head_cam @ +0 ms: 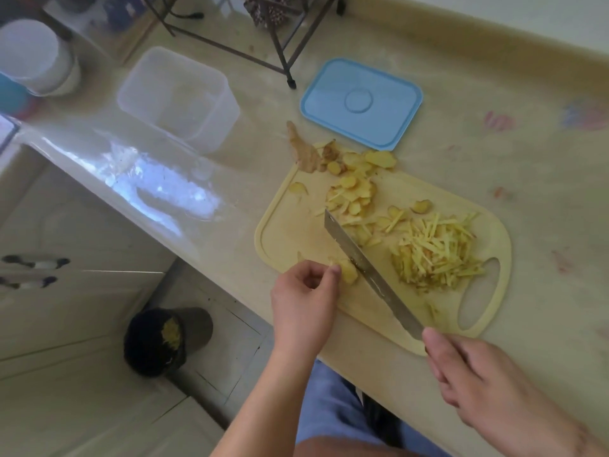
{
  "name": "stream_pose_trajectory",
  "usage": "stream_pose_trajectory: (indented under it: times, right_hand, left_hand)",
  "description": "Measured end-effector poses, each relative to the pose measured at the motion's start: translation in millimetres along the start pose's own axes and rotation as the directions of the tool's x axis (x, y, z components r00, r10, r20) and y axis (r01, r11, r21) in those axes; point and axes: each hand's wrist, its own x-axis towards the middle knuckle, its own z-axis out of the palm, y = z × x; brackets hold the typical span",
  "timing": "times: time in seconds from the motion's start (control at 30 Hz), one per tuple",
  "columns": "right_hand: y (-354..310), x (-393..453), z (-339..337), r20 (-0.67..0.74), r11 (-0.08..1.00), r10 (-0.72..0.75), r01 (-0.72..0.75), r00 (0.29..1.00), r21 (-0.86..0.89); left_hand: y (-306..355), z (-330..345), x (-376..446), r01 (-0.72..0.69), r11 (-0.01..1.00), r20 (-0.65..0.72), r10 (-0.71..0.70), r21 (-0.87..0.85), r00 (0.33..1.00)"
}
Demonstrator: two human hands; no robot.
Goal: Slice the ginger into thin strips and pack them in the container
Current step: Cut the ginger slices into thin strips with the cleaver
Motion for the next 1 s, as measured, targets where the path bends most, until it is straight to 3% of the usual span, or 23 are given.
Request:
stream_pose_trajectory:
  times: [0.13,0.27,0.43,0.57,0.63,0.73,0.83,1.0]
  right_hand:
    - [2.3,-0.4,-0.3,0.011,1.0,-0.005,0.005,1.0,0.0]
    - [5.1,0.4,-0.4,0.027,1.0,-0.007,0.007,1.0,0.008]
    - [5.5,-0.1,0.1,0.021,1.0,-0.014,0.013,1.0,0.011]
    - [5.6,-0.5,-1.4,0.011,1.0,-0.011,0.011,1.0,0.018]
    - [5.7,-0.5,-2.3,0.009,1.0,-0.005,0.005,1.0,0.015]
    - [4.8,-0.7,-4.0,0.032,1.0,-0.011,0.011,0.999,0.025]
    - [1.7,-1.5,-3.3,0.023,1.0,-0.013,0.013,1.0,0.004]
    - [-0.4,-7.0,-0.3,0.022,1.0,0.013,-0.012,1.0,-0.016]
  left_hand:
    - [0.3,10.9,-10.5,0.031,0.999,0.062,-0.032,0.015,0.998]
    - [0.5,12.0,-14.8,0.063,0.993,0.06,-0.057,-0.103,0.997]
    - [-1.5,16.0,-17.2,-0.04,0.996,0.044,0.037,0.075,0.998]
    - [-0.1,13.8,-21.0,-0.212,0.925,0.141,0.176,0.315,0.974]
    - [-6.7,6.2,-17.3,-0.422,0.842,0.107,0.411,0.337,0.905]
    - [-28.5,-1.9,-3.1,-0.678,0.618,0.048,0.724,0.398,0.688]
    - [-40.5,0.2,9.3,-0.777,0.502,0.09,0.816,0.38,0.571]
    - [-41.2,1.8,18.8,-0.823,0.429,0.12,0.857,0.372,0.501]
